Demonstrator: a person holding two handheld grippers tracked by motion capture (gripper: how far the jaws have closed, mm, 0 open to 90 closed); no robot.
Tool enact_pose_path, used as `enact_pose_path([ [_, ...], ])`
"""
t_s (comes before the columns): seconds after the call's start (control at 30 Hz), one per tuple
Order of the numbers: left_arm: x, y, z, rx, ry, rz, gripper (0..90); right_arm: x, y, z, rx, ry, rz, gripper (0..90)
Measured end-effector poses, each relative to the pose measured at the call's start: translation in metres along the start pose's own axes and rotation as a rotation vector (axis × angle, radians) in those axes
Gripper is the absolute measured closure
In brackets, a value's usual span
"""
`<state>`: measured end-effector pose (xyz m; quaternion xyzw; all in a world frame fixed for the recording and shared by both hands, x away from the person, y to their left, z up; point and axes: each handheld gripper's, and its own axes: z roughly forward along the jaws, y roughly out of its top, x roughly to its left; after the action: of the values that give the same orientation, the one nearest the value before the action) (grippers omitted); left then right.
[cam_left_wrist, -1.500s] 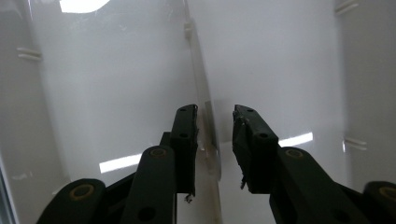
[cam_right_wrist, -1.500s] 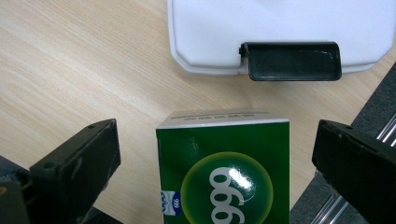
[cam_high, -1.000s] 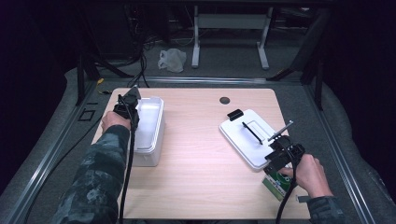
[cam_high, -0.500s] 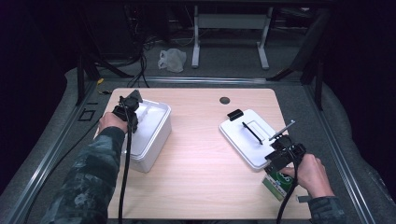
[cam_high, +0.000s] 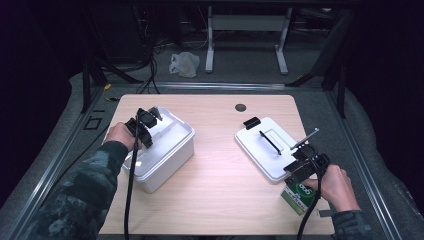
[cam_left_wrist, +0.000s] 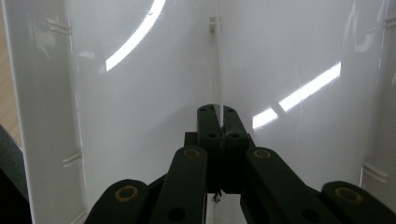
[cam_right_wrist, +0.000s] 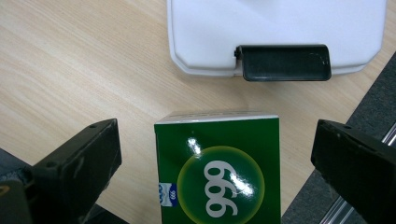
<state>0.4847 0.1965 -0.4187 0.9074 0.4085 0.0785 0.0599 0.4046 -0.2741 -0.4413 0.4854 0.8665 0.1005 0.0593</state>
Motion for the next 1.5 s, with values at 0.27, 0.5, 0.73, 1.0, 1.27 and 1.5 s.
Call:
enact_pose_path([
  [0.27, -0.031, 0.012, -0.002, -0.003, -0.035, 0.195, 89.7, 0.000, 0.000, 0.000, 0.002, 0.007, -0.009, 1.3],
  [0.5, -0.065, 0.024, -0.004, -0.009, -0.052, 0.355, 89.6, 0.001, 0.000, 0.000, 0.005, 0.008, -0.014, 1.3],
  [0.73, -0.099, 0.032, -0.006, -0.015, -0.068, 0.518, 89.6, 0.003, 0.000, 0.002, 0.005, 0.008, -0.023, 1.4],
  [1.0, -0.141, 0.039, -0.009, -0.038, -0.087, 0.662, 89.6, 0.003, -0.001, 0.003, 0.011, 0.010, -0.025, 1.4],
  [1.27, -0.174, 0.047, -0.009, -0.064, -0.107, 0.749, 89.6, 0.005, -0.001, 0.004, 0.016, 0.007, -0.027, 1.6],
  [1.5, -0.196, 0.054, -0.010, -0.076, -0.117, 0.803, 89.6, 0.005, 0.000, 0.004, 0.007, 0.008, -0.032, 1.7],
])
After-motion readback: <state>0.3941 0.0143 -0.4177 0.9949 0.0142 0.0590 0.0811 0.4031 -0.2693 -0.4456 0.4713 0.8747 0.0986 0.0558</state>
